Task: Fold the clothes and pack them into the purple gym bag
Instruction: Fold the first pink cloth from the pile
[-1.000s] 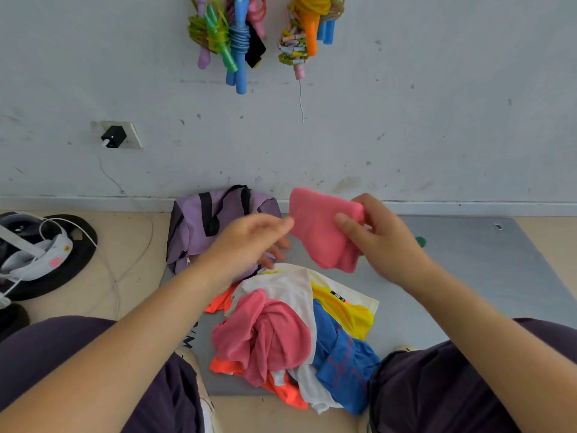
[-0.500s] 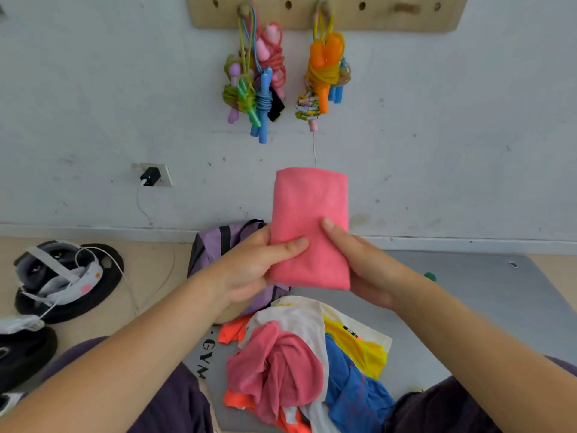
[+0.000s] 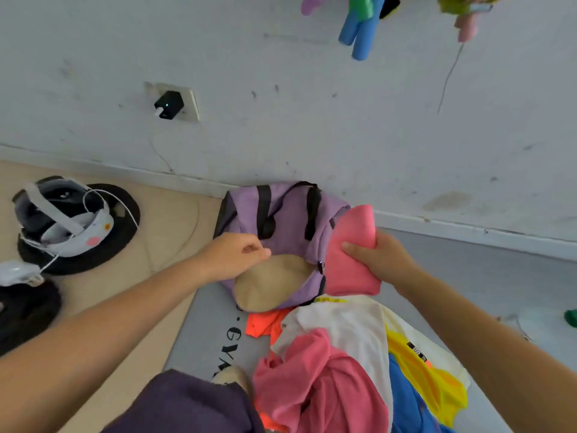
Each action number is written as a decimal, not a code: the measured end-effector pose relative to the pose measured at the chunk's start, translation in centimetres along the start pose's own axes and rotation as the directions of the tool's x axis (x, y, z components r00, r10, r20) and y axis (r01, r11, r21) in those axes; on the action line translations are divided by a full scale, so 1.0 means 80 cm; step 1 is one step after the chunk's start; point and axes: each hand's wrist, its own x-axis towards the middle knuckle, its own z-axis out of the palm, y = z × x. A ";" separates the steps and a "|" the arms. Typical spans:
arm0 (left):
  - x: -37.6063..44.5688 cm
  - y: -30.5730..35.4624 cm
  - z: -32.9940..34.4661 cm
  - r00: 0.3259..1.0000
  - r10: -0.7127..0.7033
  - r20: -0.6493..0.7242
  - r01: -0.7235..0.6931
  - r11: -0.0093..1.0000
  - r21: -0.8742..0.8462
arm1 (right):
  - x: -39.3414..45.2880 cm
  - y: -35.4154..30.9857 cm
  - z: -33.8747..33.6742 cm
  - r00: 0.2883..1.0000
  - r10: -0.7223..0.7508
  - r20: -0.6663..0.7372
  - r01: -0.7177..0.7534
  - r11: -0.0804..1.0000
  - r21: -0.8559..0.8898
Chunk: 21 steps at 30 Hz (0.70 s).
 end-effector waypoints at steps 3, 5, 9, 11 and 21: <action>0.053 -0.075 0.058 0.997 0.001 0.072 -0.008 0.995 0.101 | 0.066 0.044 0.067 0.995 -0.003 0.099 0.013 0.995 -0.102; 0.081 -0.111 0.097 0.996 -0.007 0.091 -0.002 0.995 0.098 | 0.098 0.062 0.114 0.983 -0.025 0.183 0.047 0.991 -0.122; 0.116 -0.156 0.138 0.995 -0.055 0.088 0.050 0.997 0.054 | 0.141 0.092 0.169 0.962 -0.019 0.272 0.101 0.951 -0.291; 0.124 -0.178 0.150 0.994 -0.023 0.105 -0.012 0.949 0.314 | 0.152 0.110 0.173 0.962 -0.014 0.272 0.138 0.885 -0.445; 0.108 -0.138 0.072 0.962 0.101 -0.256 0.081 0.785 0.614 | 0.145 0.076 0.059 0.987 -0.135 0.090 0.162 0.788 -0.594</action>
